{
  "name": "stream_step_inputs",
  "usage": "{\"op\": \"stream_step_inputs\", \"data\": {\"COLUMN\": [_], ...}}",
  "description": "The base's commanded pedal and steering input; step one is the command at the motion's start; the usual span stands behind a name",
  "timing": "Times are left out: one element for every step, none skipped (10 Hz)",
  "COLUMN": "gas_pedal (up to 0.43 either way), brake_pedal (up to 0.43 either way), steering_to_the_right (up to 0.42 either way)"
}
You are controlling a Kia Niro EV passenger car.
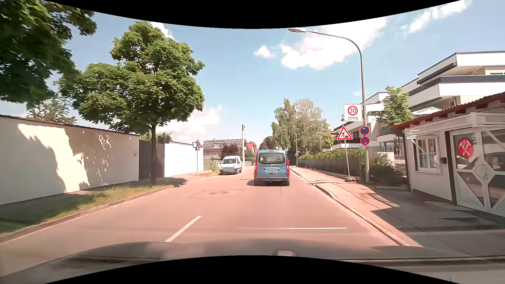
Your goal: Follow the waypoints while adhering to traffic rules and regulations
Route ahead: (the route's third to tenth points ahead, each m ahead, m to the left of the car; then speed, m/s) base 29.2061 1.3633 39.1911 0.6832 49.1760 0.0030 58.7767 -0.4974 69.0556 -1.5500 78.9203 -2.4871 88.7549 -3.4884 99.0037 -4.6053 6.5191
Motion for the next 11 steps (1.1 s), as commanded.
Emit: {"op": "stream_step_inputs", "data": {"gas_pedal": [0.220, 0.228, 0.228, 0.228, 0.228, 0.228, 0.228, 0.220, 0.220, 0.197, 0.150], "brake_pedal": [0.000, 0.000, 0.000, 0.000, 0.000, 0.000, 0.000, 0.000, 0.000, 0.000, 0.000], "steering_to_the_right": [0.027, 0.022, 0.022, 0.020, 0.020, 0.020, 0.020, 0.020, 0.018, 0.016, 0.015]}}
